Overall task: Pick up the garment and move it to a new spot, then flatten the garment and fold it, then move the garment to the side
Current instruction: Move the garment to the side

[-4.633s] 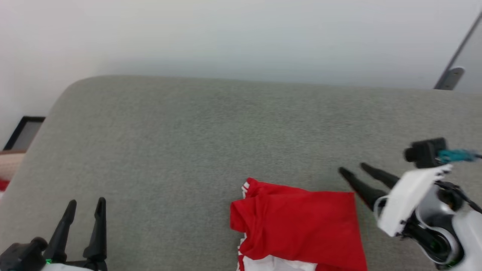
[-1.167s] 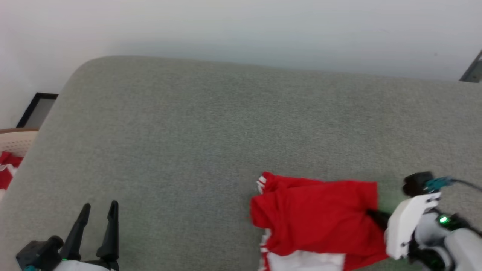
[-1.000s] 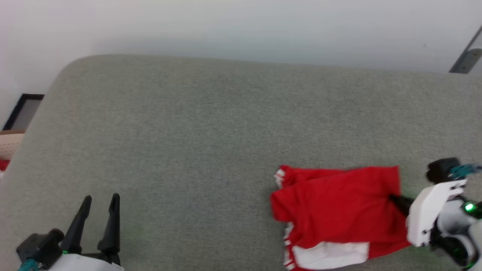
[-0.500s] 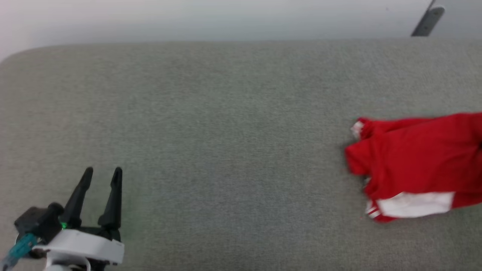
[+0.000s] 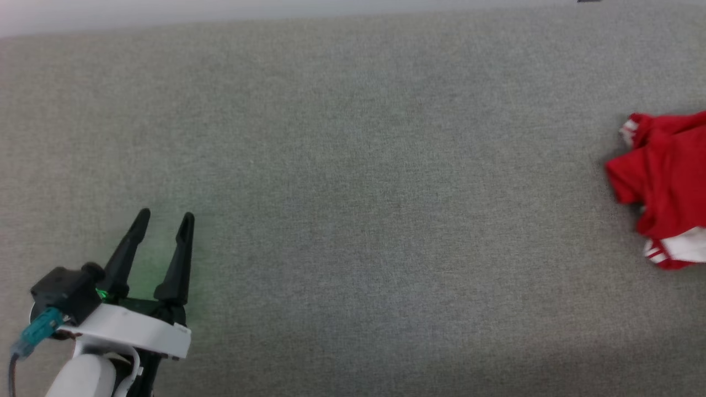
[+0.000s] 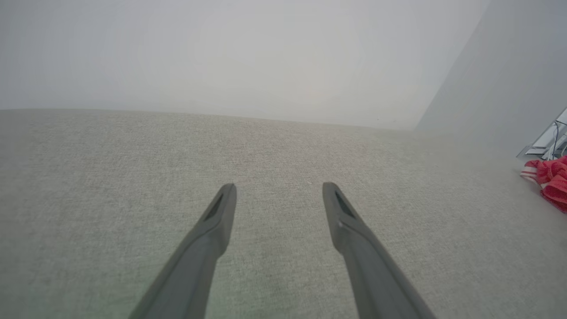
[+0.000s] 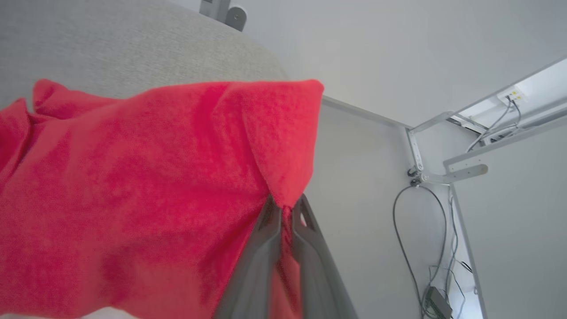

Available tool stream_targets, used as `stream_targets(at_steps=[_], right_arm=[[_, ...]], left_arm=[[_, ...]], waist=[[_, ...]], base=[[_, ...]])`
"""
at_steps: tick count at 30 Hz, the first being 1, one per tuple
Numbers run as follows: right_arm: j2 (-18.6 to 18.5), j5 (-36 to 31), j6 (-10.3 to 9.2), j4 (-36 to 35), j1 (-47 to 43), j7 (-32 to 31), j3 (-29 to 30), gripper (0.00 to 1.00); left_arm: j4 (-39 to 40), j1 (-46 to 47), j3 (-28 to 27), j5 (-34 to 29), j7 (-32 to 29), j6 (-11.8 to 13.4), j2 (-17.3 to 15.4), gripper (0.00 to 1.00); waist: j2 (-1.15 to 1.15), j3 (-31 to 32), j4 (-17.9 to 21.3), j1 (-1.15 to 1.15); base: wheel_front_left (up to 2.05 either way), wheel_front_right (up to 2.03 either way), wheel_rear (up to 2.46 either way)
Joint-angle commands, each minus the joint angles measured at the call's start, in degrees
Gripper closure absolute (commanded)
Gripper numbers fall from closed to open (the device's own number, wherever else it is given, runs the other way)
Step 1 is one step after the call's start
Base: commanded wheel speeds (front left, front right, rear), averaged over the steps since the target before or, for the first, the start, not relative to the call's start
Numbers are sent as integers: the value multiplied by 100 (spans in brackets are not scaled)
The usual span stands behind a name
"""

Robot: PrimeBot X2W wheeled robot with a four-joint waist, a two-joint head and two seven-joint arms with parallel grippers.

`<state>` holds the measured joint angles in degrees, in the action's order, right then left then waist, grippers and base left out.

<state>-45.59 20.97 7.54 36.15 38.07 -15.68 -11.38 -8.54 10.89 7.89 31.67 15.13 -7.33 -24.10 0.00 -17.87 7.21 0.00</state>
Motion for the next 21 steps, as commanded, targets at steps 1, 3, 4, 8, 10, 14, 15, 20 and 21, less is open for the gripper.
stream_targets(at_steps=[1,3,4,8,10,14,15,20,21], right_arm=[[-78,-159,-11,123,178,163,1,100],[-114,-339,-11,318,315,285,45,100],[-135,-415,-11,408,383,336,57,100],[-117,-748,-11,744,674,568,92,100],[-44,-900,-11,888,799,634,85,100],[88,-1106,-11,1143,1031,711,89,100],[88,-1106,-11,1143,1031,711,89,100],[299,-1300,-11,1437,1295,797,99,100],[351,-1341,-11,1495,1328,823,102,100]], left_arm=[[28,96,62,14,-3,-17,-56,0],[72,162,136,38,-3,-17,-97,0],[90,190,170,44,-3,-17,-127,0],[141,335,324,54,-3,-17,-215,0],[150,401,399,54,-3,-17,-250,0],[185,564,544,59,-4,-17,-352,0],[185,564,544,59,-4,-17,-352,0],[230,746,724,82,-3,-17,-451,0],[230,782,760,88,-3,-17,-467,0]], waist=[[0,-142,37,0],[0,-216,36,0],[0,-262,40,0],[0,-423,79,0],[0,-491,117,0],[0,-626,204,0],[0,-626,204,0],[0,-784,338,0],[0,-809,363,0]], base=[[0,0,0],[0,0,0],[0,0,0],[0,0,0],[0,0,0],[0,0,0],[0,0,0],[0,0,0],[0,0,0]])
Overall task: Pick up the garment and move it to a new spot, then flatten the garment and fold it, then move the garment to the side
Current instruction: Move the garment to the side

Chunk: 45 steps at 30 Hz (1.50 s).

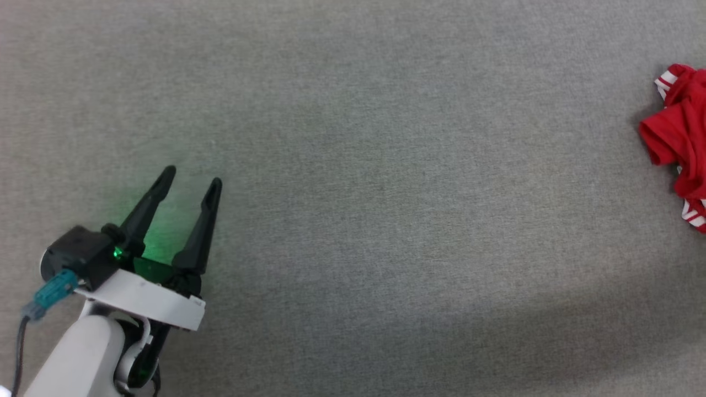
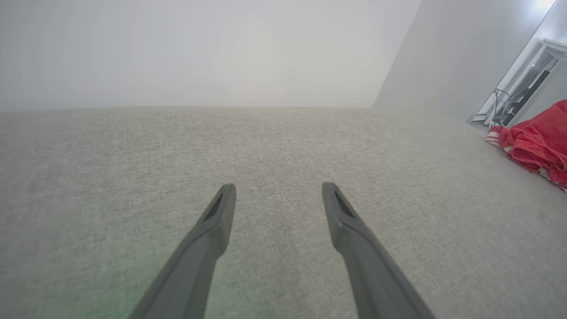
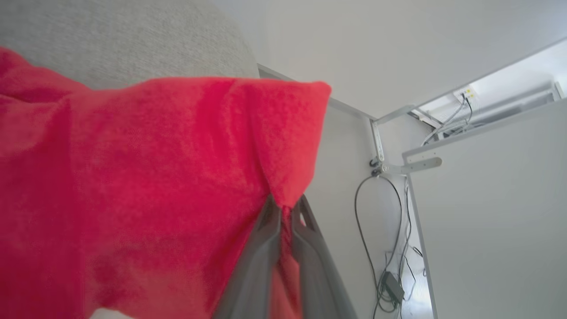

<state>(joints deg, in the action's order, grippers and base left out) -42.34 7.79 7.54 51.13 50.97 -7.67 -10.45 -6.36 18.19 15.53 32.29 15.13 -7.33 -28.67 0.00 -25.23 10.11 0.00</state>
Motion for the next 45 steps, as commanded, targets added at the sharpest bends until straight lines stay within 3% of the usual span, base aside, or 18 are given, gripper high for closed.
stream_targets(at_steps=[1,11,12,13,16,17,18,19,30,38,45], right_arm=[[63,-84,-11,51,69,49,7,100],[443,-345,-11,682,290,453,190,97],[473,-366,-11,746,311,492,204,90],[506,-363,-11,799,335,530,223,73],[549,-392,-11,946,391,687,277,51],[563,-403,-11,1003,397,725,297,24],[574,-424,-11,1050,406,773,317,7],[572,-454,-11,1101,422,814,335,0],[746,-391,-11,1343,482,1311,277,0],[1187,-63,-11,1226,65,1906,-98,0],[1647,263,-11,773,-633,2260,-70,0]], left_arm=[[-2,78,32,17,-3,-17,-33,0],[-99,313,266,79,-3,-17,-78,0],[-110,324,279,88,-3,-17,-84,0],[-116,332,291,103,-3,-17,-87,0],[-152,332,304,125,-3,-17,-86,0],[-167,324,302,137,-3,-17,-85,0],[-184,313,297,143,-3,-17,-78,0],[-201,299,290,143,-3,-17,-66,0],[-329,-55,79,143,-3,-17,181,0],[-374,-514,-203,56,-3,-17,387,0],[-462,-1003,-544,-39,-3,-17,504,0]], waist=[[0,-93,93,0],[0,-173,157,0],[0,-168,156,0],[0,-162,155,0],[0,-114,148,0],[0,-87,143,0],[0,-48,133,0],[0,-9,121,0],[0,639,-148,0],[0,1268,-490,0],[0,1809,-773,0]], base=[[0,0,0],[0,0,0],[0,0,0],[0,0,0],[0,0,0],[0,0,0],[0,0,0],[0,0,0],[0,0,0],[0,0,0],[0,0,0]])
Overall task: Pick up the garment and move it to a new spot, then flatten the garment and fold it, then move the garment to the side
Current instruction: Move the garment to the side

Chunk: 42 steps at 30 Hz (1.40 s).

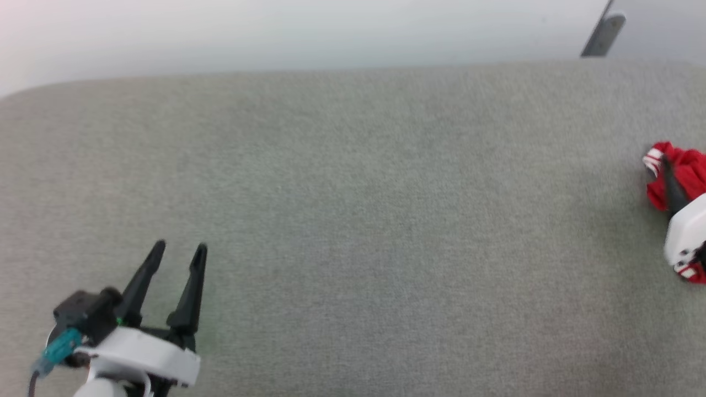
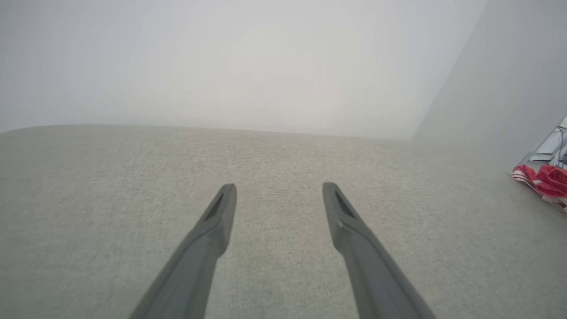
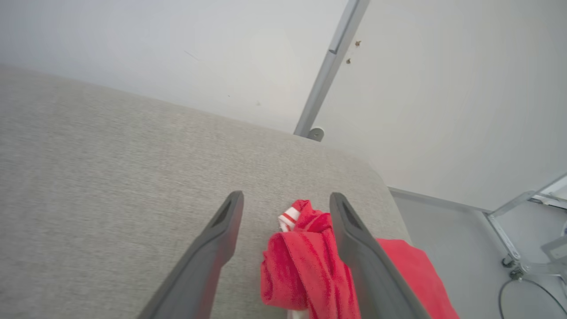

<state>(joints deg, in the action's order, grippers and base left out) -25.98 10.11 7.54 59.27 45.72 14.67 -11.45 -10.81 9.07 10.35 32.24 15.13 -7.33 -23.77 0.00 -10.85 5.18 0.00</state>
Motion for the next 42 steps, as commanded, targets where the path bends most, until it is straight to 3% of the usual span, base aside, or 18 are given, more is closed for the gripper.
stream_targets(at_steps=[1,11,25,33,42], right_arm=[[41,35,-11,-152,-209,44,56,0],[653,-137,-11,-1913,-1733,54,792,0],[1714,-743,-11,-3893,-3782,55,1761,0],[2135,-855,-11,-4494,-4570,55,1787,0],[2272,-910,-11,-4711,-4865,55,1728,0]], left_arm=[[-30,-157,-61,-45,-3,-17,16,0],[-52,-856,-385,-156,-3,-17,-19,0],[315,-1652,-1032,-539,-3,-17,281,0],[329,-1816,-1006,-444,-3,-17,271,0],[366,-1840,-996,-367,-3,-18,279,0]], waist=[[0,435,-314,0],[0,973,-593,0],[0,1267,-710,0],[0,1298,-674,0],[0,1283,-602,0]], base=[[0,0,0],[0,0,0],[0,0,0],[0,0,0],[0,0,0]])
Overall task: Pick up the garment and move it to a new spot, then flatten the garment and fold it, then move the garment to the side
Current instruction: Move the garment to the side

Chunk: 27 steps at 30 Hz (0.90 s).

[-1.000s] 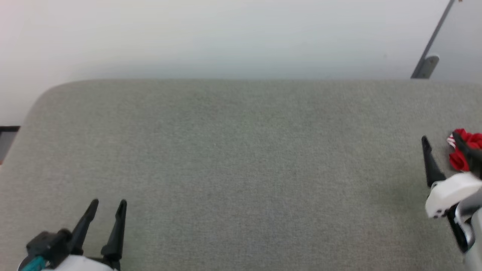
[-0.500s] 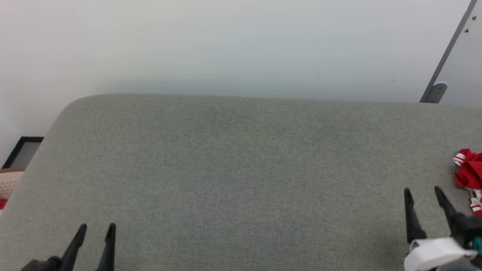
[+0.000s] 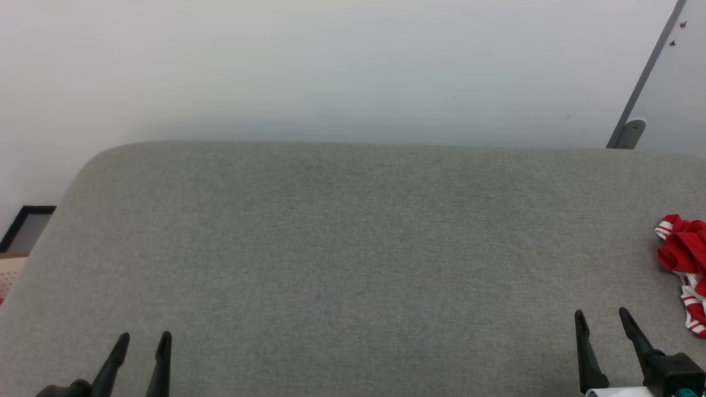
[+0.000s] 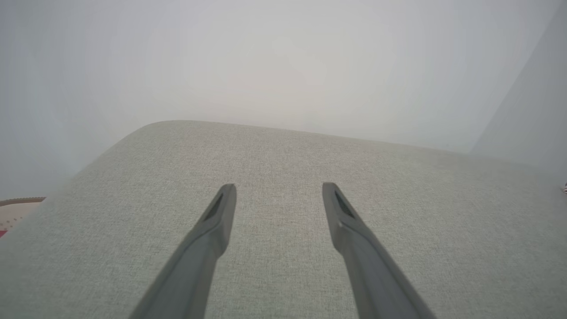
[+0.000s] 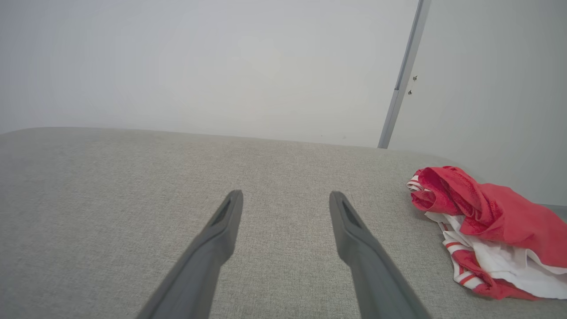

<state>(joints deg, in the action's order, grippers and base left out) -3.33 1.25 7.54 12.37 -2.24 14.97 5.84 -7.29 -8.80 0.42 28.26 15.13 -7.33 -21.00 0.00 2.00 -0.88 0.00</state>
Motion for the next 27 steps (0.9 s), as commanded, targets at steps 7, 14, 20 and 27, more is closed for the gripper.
stream_targets(at_steps=[7,14,20,27], right_arm=[[36,-86,-11,-127,-93,26,-69,0],[46,-130,-11,-186,-121,26,-111,0],[50,-116,-11,-208,-137,26,-118,0],[51,-85,-11,-216,-155,26,-118,0]], left_arm=[[13,-56,22,65,-3,-18,7,0],[17,-27,42,105,-3,-18,26,0],[10,-15,52,115,-3,-18,39,0],[32,-30,46,120,-3,-18,60,0]], waist=[[0,8,33,0],[0,18,14,0],[0,23,-11,0],[0,20,-38,0]], base=[[0,0,0],[0,0,0],[0,0,0],[0,0,0]])
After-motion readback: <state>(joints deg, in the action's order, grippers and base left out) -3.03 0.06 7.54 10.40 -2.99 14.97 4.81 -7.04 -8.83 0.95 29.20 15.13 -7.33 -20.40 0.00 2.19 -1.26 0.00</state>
